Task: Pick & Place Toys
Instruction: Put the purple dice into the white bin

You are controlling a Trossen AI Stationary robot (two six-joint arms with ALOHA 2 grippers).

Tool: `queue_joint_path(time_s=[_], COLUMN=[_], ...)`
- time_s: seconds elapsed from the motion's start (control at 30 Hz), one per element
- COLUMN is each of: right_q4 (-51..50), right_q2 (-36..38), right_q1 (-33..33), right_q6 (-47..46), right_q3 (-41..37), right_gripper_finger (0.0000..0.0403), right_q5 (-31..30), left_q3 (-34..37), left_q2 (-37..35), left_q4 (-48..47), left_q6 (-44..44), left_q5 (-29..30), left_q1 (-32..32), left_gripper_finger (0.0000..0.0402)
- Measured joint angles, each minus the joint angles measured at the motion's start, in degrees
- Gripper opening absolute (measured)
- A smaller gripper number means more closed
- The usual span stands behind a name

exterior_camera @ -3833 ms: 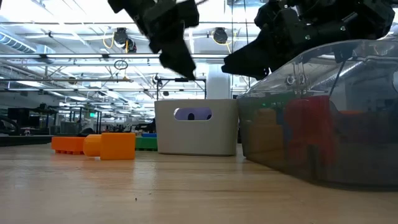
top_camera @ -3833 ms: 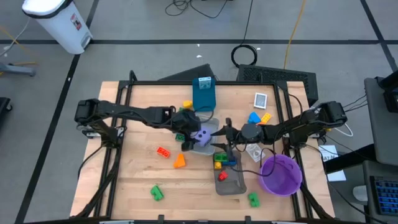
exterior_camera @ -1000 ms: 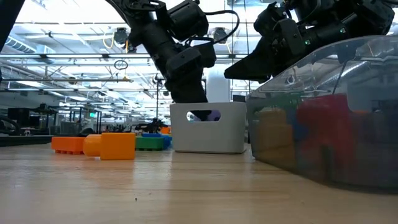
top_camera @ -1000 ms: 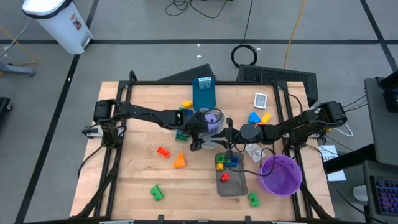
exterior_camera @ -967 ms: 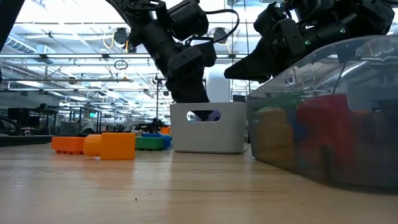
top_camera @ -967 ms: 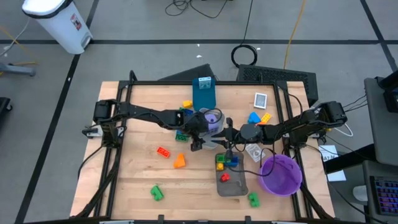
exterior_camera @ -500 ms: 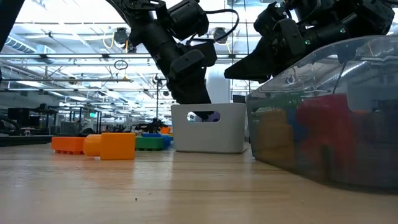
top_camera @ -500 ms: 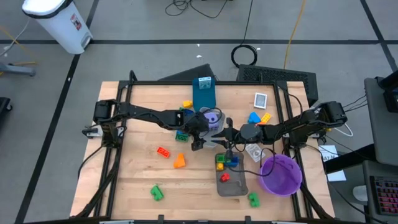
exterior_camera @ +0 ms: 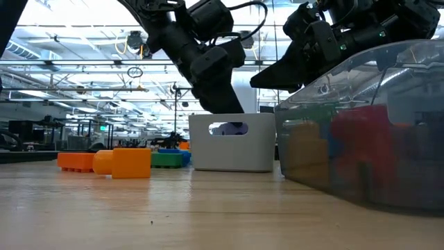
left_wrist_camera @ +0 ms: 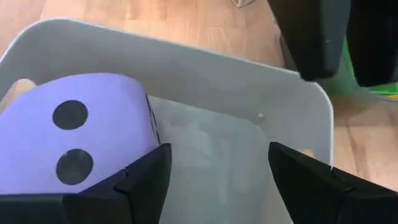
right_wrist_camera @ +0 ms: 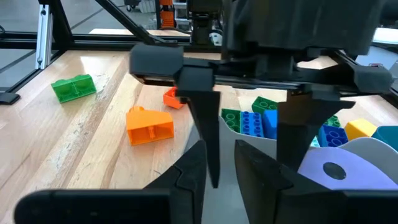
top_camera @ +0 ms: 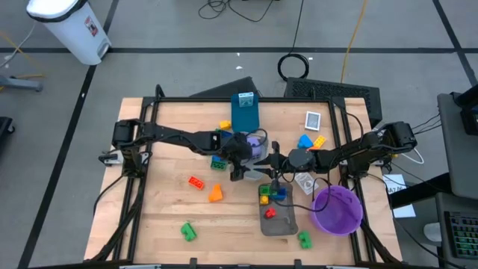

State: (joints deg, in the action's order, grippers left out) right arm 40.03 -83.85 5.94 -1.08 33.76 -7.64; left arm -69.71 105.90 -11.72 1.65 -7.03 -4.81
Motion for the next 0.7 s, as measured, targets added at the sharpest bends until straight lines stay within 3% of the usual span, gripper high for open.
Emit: queue_joint_path(time_s=[0.3, 0.47, 0.7], right_q4=[-0.60, -1.67, -1.53], right_q2=[0.00, 0.01, 0.00], right_q1=[0.00, 0.00, 0.00], right_q6=[0.02, 0.25, 0.24], right_q3=[-0.04, -0.05, -0.07], right_gripper_finger=[0.0075, 0.0075, 0.0075], right_q5=[-0.02, 0.00, 0.00], left_q3=[0.04, -0.03, -0.04], left_q2=[3.59, 3.93, 4.40], left_q4=[2.34, 2.64, 2.44], left_q6=[-0.27, -0.32, -2.11], left_q5=[-0.65, 3.34, 4.04], left_q1=[-1.14, -1.18, -1.61], left_gripper_finger=[0.0244, 0.0246, 0.0263])
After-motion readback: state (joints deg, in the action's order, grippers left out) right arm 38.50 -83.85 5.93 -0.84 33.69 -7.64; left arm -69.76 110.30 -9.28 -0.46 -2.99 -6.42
